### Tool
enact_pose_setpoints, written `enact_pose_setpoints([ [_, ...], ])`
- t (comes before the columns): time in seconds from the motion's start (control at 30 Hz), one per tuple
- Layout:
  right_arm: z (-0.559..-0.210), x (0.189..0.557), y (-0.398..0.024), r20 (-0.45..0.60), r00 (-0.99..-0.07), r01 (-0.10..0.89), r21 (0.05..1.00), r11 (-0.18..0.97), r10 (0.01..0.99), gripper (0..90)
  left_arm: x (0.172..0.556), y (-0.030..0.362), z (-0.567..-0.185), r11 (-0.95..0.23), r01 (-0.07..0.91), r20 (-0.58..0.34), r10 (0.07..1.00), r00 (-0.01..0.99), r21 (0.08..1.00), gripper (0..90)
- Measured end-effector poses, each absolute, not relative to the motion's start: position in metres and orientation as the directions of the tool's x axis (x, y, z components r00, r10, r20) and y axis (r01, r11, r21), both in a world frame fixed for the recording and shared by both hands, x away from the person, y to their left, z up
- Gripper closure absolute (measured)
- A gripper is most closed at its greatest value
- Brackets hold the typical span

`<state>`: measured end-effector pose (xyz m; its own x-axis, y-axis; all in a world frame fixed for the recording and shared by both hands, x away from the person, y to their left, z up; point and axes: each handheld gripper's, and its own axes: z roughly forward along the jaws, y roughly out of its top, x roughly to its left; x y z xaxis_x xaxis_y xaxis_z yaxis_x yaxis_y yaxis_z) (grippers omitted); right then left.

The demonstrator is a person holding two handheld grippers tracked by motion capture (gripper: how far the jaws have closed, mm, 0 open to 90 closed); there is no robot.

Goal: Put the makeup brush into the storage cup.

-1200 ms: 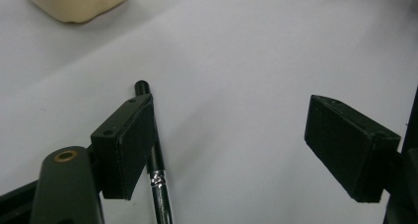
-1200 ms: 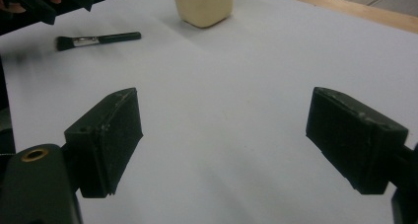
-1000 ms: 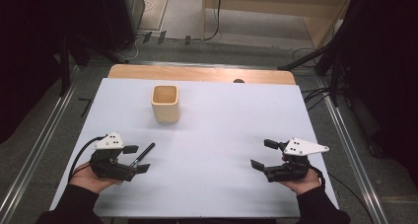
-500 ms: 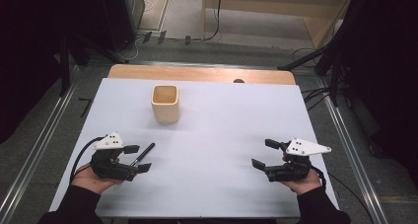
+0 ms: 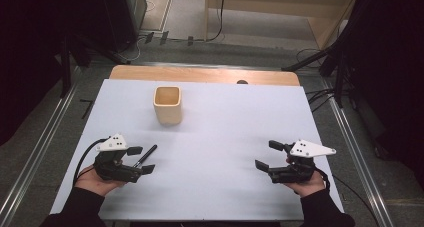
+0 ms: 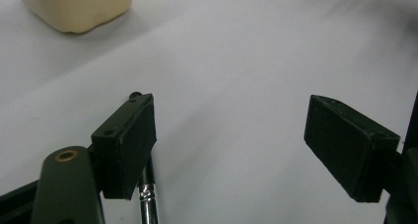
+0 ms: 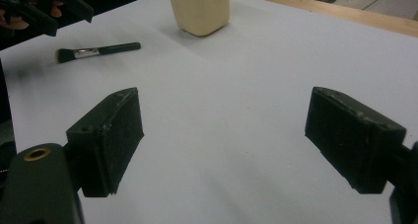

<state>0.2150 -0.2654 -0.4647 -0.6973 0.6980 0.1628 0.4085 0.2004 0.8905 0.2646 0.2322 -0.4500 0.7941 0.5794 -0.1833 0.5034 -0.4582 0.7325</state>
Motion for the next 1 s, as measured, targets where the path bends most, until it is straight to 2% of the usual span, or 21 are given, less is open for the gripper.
enact_pose_setpoints([
  [0.67, -0.465, 0.215, -0.266, 0.165, -0.699, 0.408, 0.891, 0.198, 0.696, 15.3, 0.275, 0.224, -0.442, -0.471, 0.511, -0.142, 0.62, 0.772, 0.719, 21.2],
  [1.0, -0.465, 0.215, -0.266, 0.162, -0.703, 0.404, 0.892, 0.202, 0.692, 15.4, 0.283, 0.215, -0.439, -0.486, 0.497, -0.128, 0.61, 0.782, 0.719, 21.2],
])
